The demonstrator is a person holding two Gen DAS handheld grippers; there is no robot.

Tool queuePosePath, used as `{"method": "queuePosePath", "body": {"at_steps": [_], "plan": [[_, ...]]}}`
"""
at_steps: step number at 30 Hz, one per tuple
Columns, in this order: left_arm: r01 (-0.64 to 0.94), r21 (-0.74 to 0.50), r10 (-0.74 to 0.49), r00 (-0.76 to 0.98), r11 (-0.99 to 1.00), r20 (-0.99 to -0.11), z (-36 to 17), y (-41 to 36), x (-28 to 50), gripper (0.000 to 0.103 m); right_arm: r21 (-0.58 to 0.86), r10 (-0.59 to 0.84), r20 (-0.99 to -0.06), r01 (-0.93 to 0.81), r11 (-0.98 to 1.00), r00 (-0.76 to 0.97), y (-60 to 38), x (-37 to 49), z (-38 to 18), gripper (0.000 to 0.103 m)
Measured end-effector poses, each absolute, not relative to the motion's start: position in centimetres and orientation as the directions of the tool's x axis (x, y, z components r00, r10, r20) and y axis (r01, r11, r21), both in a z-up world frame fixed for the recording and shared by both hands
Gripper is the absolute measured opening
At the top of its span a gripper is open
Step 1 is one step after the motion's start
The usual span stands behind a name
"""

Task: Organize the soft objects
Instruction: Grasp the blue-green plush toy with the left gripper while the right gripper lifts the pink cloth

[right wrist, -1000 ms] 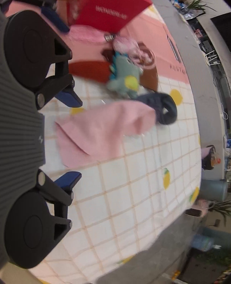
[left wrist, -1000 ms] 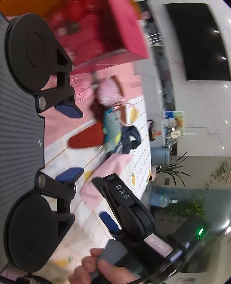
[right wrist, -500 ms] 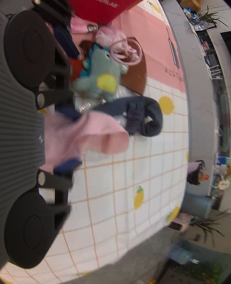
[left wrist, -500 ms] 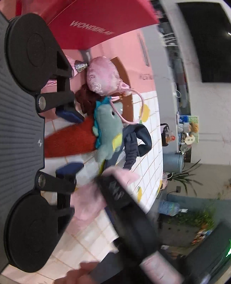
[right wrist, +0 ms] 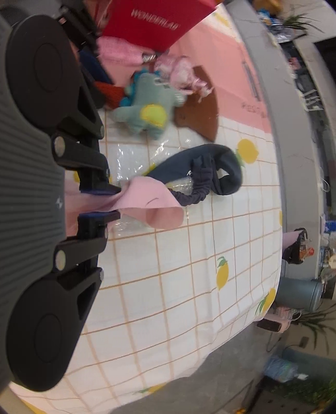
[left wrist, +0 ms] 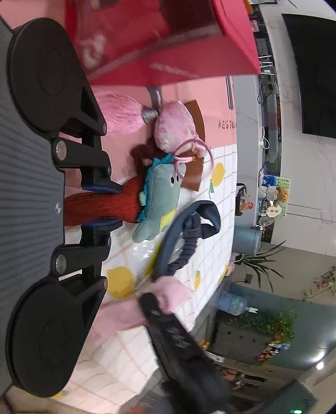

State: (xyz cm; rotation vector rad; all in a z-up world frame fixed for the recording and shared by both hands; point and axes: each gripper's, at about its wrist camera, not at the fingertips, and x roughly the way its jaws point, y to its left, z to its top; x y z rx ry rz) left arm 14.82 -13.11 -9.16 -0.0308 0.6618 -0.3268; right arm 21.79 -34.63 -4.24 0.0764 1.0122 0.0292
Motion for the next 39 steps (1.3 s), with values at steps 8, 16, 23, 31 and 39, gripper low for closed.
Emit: {"method": "queuePosePath", "body": {"at_steps": [8, 16, 23, 31, 39], "plan": [[0.277, -0.104, -0.274, 0.694, 0.955, -0.666, -7.8, -10.3, 10.7, 0.023, 0.231, 0.23, -0.83, -0.063, 0.971, 0.509, -33.1, 18.4, -2.9, 0.011], [0.2, -0.209, -0.289, 0.649, 0.957, -0.703, -7.2, -5.5, 9.0, 0.027, 0.108, 0.191, -0.901, -0.225, 0.968, 0.39, -26.5, 18.4, -5.7, 0.011], [0.244, -0.078, -0.237, 0.735, 0.967, -0.635, -7.2, -7.7, 9.3, 0.09, 0.089, 0.158, -0.9, -0.184, 0.979, 0.406, -27.9, 18.6, -5.7, 0.037], [0.231, -0.001, -0.177, 0.741, 0.973, -0.647, -8.3, -9.8, 11.6, 0.09, 0.063, 0.123, -0.909, -0.16, 0.985, 0.397, -27.7, 19.4, -6.4, 0.066], [0.206, -0.107, -0.226, 0.734, 0.973, -0.641, -8.8, -8.5, 12.3, 0.082, 0.022, 0.104, -0.902, -0.196, 0.98, 0.419, -27.0, 19.6, -6.6, 0.057]]}}
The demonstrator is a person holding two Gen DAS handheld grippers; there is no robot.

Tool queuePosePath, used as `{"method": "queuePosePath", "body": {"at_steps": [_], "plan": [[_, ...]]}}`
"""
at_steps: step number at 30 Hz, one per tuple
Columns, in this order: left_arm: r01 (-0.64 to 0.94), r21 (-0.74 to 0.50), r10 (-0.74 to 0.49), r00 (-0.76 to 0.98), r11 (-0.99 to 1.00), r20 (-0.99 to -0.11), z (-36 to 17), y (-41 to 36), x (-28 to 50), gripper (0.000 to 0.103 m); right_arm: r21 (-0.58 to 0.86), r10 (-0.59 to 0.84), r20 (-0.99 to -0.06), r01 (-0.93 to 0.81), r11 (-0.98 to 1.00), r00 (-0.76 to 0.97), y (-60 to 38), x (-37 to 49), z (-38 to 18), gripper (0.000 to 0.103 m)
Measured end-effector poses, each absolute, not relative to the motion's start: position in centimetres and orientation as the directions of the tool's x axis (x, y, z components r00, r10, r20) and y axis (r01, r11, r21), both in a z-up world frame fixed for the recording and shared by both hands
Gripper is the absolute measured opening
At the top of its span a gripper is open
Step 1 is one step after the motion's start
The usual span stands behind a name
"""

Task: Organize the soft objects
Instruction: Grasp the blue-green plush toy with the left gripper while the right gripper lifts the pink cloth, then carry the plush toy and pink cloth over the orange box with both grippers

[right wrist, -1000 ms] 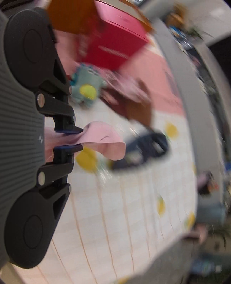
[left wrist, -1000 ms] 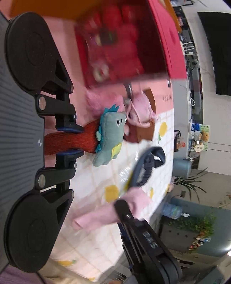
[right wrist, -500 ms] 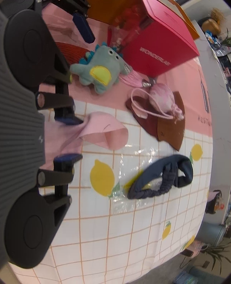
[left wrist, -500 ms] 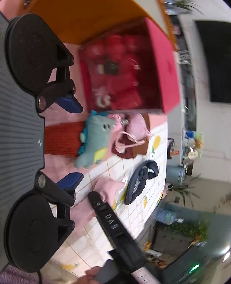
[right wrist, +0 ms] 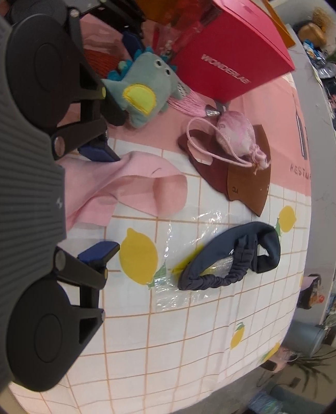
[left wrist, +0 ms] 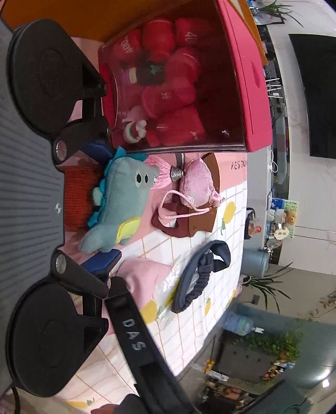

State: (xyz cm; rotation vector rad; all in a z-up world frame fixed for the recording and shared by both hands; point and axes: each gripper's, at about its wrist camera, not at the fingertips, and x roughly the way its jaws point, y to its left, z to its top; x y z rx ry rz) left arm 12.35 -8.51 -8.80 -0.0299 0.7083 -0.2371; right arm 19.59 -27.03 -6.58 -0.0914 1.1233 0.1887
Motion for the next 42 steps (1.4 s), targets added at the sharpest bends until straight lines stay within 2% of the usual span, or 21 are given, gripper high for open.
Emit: {"method": "queuePosePath", "body": {"at_steps": [1, 6, 12, 16, 24, 27, 32, 36, 42], "plan": [[0.205, -0.103, -0.222, 0.736, 0.973, -0.64, -8.8, -8.5, 12.3, 0.08, 0.017, 0.102, -0.899, -0.199, 0.98, 0.426, -27.0, 19.5, -6.5, 0.045], [0.201, -0.073, -0.202, 0.753, 0.977, -0.626, -8.7, -8.7, 11.5, 0.071, 0.02, 0.101, -0.891, -0.183, 0.983, 0.442, -27.4, 19.3, -6.1, 0.021], [0.229, -0.095, -0.239, 0.757, 0.969, -0.608, -7.9, -8.8, 10.7, 0.069, 0.011, 0.105, -0.866, -0.192, 0.981, 0.488, -27.4, 18.5, -5.0, 0.014], [0.252, -0.082, -0.251, 0.767, 0.964, -0.591, -7.3, -8.9, 10.0, 0.069, 0.022, 0.119, -0.861, -0.198, 0.98, 0.495, -27.3, 18.2, -4.7, 0.005], [0.223, -0.097, -0.237, 0.778, 0.97, -0.582, -6.0, -8.1, 9.5, 0.069, 0.035, 0.122, -0.853, -0.179, 0.983, 0.508, -27.4, 17.9, -4.2, 0.003], [0.204, -0.062, -0.2, 0.777, 0.977, -0.597, -5.2, -7.9, 9.2, 0.069, 0.052, 0.126, -0.845, -0.156, 0.986, 0.52, -27.8, 17.7, -3.8, 0.003], [0.213, -0.097, -0.229, 0.777, 0.972, -0.587, -3.1, -7.3, 8.3, 0.069, 0.107, 0.156, -0.804, -0.118, 0.987, 0.573, -28.3, 16.6, -2.0, 0.002], [0.23, -0.135, -0.267, 0.818, 0.964, -0.509, -0.6, -6.6, 7.1, 0.069, 0.147, 0.189, -0.759, -0.119, 0.982, 0.623, -27.8, 15.6, 0.5, 0.002], [0.22, -0.168, -0.268, 0.891, 0.961, -0.366, 3.7, -4.4, 5.2, 0.069, 0.118, 0.186, -0.691, -0.145, 0.982, 0.698, -25.9, 14.4, 4.5, 0.002]]}}
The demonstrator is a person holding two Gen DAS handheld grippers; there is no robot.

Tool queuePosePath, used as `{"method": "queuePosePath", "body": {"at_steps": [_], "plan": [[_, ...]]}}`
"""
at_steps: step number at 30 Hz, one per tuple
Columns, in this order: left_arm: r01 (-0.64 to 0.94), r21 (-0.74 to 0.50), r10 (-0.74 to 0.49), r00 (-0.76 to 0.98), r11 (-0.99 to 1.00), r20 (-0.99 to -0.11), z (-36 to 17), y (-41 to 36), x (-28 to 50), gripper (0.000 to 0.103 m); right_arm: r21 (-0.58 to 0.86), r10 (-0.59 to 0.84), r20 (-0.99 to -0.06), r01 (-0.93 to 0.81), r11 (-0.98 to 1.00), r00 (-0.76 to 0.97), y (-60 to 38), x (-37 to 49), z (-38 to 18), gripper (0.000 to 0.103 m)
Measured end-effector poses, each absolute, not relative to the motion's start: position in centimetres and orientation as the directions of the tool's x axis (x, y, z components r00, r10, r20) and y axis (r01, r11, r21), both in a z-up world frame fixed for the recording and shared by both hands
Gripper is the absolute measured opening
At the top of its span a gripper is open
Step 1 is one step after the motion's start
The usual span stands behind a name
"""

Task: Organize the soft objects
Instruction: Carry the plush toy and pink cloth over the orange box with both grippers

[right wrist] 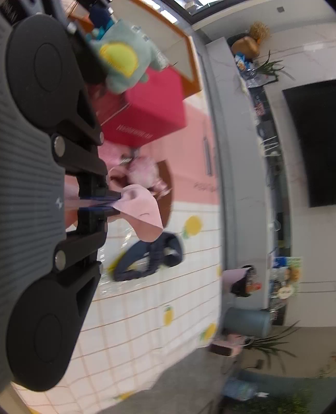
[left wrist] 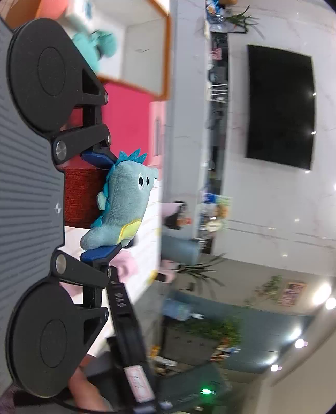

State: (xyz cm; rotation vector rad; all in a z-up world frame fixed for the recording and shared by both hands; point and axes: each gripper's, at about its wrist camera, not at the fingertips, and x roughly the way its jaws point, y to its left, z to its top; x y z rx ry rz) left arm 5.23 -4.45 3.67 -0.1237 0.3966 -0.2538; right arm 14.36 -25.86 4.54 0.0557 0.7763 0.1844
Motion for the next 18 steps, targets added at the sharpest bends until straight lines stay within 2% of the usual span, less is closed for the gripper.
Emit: {"method": "queuePosePath", "body": {"at_steps": [4, 10, 14, 16, 18], "plan": [[0.194, -0.224, -0.261, 0.909, 0.955, -0.324, 6.2, -1.9, 4.8, 0.069, 0.102, 0.211, -0.639, -0.19, 0.976, 0.739, -23.3, 14.0, 7.6, 0.002], [0.124, -0.244, -0.189, 0.945, 0.962, -0.266, 9.3, 2.2, 4.6, 0.069, 0.094, 0.287, -0.547, -0.283, 0.955, 0.786, -18.1, 13.9, 12.7, 0.002], [0.047, -0.219, -0.11, 0.952, 0.975, -0.284, 11.3, 5.5, 5.9, 0.069, 0.096, 0.365, -0.478, -0.365, 0.926, 0.799, -14.0, 14.5, 15.9, 0.002], [0.083, -0.26, -0.161, 0.942, 0.962, -0.295, 12.0, 7.9, 7.5, 0.069, 0.108, 0.413, -0.458, -0.412, 0.905, 0.787, -11.9, 15.1, 17.0, 0.002], [0.052, -0.291, -0.156, 0.924, 0.955, -0.35, 11.9, 10.2, 9.7, 0.069, 0.101, 0.445, -0.453, -0.452, 0.886, 0.772, -9.5, 16.0, 17.6, 0.002]]}}
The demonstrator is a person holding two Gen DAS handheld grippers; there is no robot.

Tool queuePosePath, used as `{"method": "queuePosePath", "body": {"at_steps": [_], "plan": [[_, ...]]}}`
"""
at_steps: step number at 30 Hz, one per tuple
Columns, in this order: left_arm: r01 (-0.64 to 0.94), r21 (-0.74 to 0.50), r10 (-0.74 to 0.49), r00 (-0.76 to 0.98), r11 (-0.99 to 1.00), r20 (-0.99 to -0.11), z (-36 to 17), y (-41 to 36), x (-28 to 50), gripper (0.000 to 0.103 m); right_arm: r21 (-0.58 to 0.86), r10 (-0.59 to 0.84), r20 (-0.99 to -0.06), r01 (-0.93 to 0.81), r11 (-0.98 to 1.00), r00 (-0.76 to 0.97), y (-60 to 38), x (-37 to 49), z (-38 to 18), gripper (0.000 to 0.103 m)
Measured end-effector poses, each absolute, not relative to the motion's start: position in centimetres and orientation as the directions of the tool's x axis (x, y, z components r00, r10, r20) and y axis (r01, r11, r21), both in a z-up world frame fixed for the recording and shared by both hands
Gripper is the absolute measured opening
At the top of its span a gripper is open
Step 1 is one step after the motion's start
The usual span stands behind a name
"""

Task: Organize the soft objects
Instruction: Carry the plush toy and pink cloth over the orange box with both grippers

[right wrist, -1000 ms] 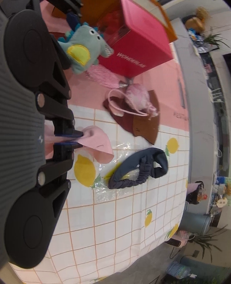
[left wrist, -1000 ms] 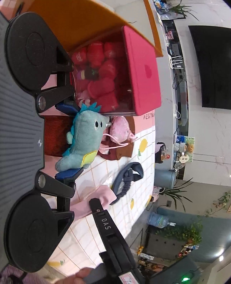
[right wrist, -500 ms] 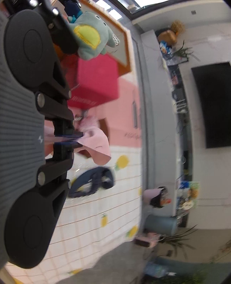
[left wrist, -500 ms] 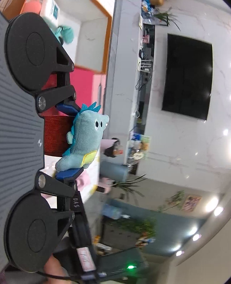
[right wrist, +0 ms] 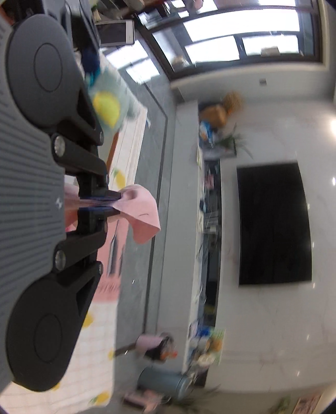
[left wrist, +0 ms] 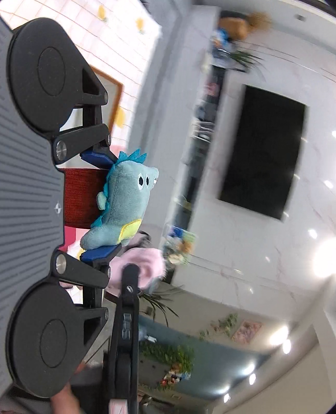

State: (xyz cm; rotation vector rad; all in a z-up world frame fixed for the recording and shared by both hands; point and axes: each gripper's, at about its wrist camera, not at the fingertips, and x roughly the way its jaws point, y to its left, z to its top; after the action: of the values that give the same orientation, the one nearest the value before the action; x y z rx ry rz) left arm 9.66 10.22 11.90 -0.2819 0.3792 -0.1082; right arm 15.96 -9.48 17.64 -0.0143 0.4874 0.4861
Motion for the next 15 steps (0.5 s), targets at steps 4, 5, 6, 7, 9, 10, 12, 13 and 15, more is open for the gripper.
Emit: {"method": "queuePosePath", "body": {"at_steps": [4, 5, 6, 7, 9, 10, 12, 13, 15], "plan": [[-0.06, -0.264, -0.052, 0.915, 0.963, -0.399, 10.6, 14.1, 12.9, 0.069, 0.08, 0.501, -0.478, -0.532, 0.843, 0.722, -4.9, 18.1, 17.3, 0.002], [-0.083, -0.269, -0.039, 0.908, 0.96, -0.418, 9.9, 14.8, 13.8, 0.069, 0.075, 0.52, -0.489, -0.56, 0.825, 0.701, -3.8, 18.9, 16.8, 0.002], [-0.103, -0.279, -0.033, 0.897, 0.955, -0.441, 9.2, 15.6, 14.8, 0.069, 0.068, 0.533, -0.504, -0.584, 0.809, 0.679, -2.7, 19.6, 16.0, 0.002], [-0.114, -0.291, -0.036, 0.886, 0.95, -0.462, 8.4, 16.3, 15.9, 0.069, 0.063, 0.533, -0.527, -0.595, 0.801, 0.662, -1.8, 20.5, 15.1, 0.002], [-0.122, -0.3, -0.047, 0.864, 0.946, -0.502, 6.7, 17.2, 17.3, 0.069, 0.081, 0.535, -0.585, -0.612, 0.787, 0.61, -0.3, 22.4, 12.7, 0.002], [-0.114, -0.28, -0.056, 0.844, 0.953, -0.533, 5.9, 17.4, 18.3, 0.069, 0.098, 0.543, -0.611, -0.625, 0.774, 0.576, 0.2, 23.2, 11.4, 0.002], [-0.129, -0.213, -0.019, 0.814, 0.968, -0.581, 4.5, 17.6, 19.5, 0.068, 0.104, 0.527, -0.66, -0.629, 0.77, 0.536, 1.2, 24.5, 8.9, 0.002], [-0.134, -0.179, 0.002, 0.805, 0.975, -0.593, 3.8, 17.7, 20.1, 0.068, 0.083, 0.503, -0.684, -0.628, 0.774, 0.529, 1.7, 25.0, 7.7, 0.001], [-0.136, -0.154, 0.009, 0.78, 0.979, -0.626, 2.9, 17.9, 20.8, 0.068, 0.058, 0.467, -0.719, -0.625, 0.778, 0.514, 2.4, 25.8, 5.8, 0.001]]}}
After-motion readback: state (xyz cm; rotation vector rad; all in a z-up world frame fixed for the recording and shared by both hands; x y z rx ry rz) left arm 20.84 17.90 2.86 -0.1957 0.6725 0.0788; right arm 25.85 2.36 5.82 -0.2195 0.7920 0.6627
